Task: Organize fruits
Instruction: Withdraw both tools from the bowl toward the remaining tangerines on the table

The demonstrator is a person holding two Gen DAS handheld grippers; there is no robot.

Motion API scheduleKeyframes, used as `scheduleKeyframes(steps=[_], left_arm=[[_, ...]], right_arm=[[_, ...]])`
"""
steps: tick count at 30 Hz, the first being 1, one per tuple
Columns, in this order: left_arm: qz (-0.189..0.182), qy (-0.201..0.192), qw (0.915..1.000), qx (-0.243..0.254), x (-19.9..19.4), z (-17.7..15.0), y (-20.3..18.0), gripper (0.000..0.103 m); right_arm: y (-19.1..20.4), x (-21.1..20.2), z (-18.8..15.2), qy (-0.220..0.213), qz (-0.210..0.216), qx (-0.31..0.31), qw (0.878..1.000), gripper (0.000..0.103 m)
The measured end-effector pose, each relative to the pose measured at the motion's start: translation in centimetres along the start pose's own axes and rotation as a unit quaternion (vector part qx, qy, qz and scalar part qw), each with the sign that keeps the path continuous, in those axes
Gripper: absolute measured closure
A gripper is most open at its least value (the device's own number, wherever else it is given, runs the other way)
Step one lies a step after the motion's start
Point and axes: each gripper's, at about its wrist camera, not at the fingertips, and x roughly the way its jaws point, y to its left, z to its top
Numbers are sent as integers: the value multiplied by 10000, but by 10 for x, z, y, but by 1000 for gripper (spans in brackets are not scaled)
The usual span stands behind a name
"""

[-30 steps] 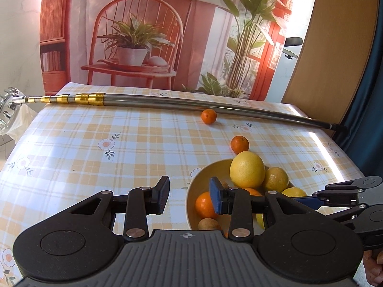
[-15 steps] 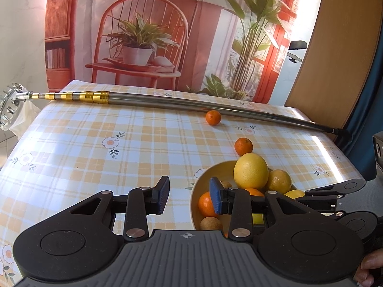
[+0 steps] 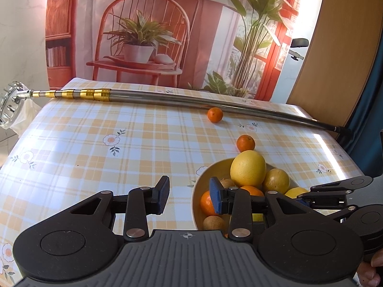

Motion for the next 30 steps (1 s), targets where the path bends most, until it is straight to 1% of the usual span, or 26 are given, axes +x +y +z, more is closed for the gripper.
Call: scheduleKeyframes(steps=[3, 5, 10, 15, 18, 20, 25, 28, 30], left_arm=[[-6, 19, 10000, 6, 1, 0, -1, 64], [-15, 20, 10000, 41, 1, -1, -2, 64], [-6, 21, 10000, 59, 1, -1, -2, 64], [-12, 33, 10000, 63, 2, -2, -2, 64], [-28, 47, 9999, 84, 3, -2, -2, 64], [-34, 50, 9999, 96, 3, -3, -2, 64], [-20, 62, 9999, 91, 3, -3, -1, 64], [-14, 68, 9999, 93, 3, -3, -2, 64], [-11, 79, 9999, 92, 3, -3, -2, 64]], right_arm=[[2, -4, -4, 31, 42, -103, 9999, 61], [4, -5, -6, 52, -13, -156, 9999, 64], [-1, -4, -6, 87, -111, -64, 9999, 72], [-5, -3, -10, 129, -138, 24, 9998, 73], [-7, -2, -10, 115, -67, 81, 9999, 74], [-7, 0, -9, 85, -6, 86, 9999, 76], [-5, 3, -5, 6, 60, 50, 10000, 76], [-4, 2, -4, 10, 35, 26, 10000, 76], [-6, -2, -3, -66, 17, 64, 10000, 75]])
